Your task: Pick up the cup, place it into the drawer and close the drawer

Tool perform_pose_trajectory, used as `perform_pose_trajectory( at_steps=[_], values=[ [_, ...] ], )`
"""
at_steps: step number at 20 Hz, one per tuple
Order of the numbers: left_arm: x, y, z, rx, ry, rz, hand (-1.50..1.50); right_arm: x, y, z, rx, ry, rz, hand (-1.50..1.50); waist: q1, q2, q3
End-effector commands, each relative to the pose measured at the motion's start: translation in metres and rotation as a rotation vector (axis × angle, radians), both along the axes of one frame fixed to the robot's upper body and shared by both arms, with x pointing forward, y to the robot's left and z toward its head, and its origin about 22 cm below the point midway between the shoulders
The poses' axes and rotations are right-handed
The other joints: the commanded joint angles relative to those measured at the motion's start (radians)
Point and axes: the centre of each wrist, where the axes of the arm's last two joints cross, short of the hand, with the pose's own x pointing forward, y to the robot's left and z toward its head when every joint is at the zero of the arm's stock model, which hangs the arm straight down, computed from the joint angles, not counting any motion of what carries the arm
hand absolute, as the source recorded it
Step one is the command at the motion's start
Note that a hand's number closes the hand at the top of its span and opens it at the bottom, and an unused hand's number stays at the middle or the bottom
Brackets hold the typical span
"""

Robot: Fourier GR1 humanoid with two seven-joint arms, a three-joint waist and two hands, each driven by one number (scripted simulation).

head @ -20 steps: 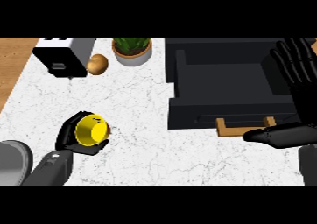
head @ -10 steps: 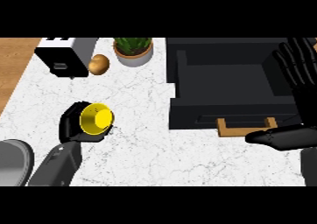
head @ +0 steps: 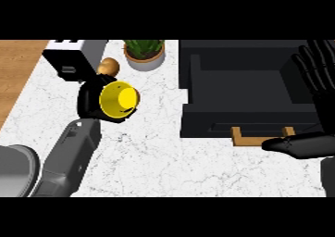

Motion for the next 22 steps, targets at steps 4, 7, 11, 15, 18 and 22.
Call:
perform_pose_trajectory(
  at_steps=[4, 7, 11, 15, 18, 22],
  values=[
    [0.028, -0.066, 0.081, 0.031, -0.055, -0.158, 1.5, 0.005, -0.017, 0.003, -0.003, -0.013, -0.052, -1.5, 0.022, -0.009, 0.001],
    [0.041, -0.092, 0.119, 0.058, -0.066, -0.157, 1.5, 0.005, -0.012, -0.01, 0.021, -0.015, -0.025, -1.5, 0.002, -0.001, 0.001],
    [0.048, -0.126, 0.18, 0.093, -0.055, -0.152, 1.5, -0.01, -0.009, -0.021, -0.006, 0.004, -0.013, -1.5, -0.01, -0.001, 0.001],
    [0.06, -0.153, 0.209, 0.14, -0.012, -0.137, 1.5, 0.005, -0.006, -0.011, -0.003, -0.006, -0.027, -1.5, -0.018, 0.006, 0.0],
    [0.057, -0.183, 0.223, 0.195, 0.037, -0.085, 1.5, 0.01, 0.012, 0.006, -0.002, -0.02, -0.002, -1.5, -0.045, 0.006, 0.0],
    [0.065, -0.189, 0.212, 0.244, 0.146, -0.045, 1.5, 0.012, 0.007, -0.008, 0.002, -0.025, 0.035, -1.5, -0.07, 0.017, 0.001]
  ],
)
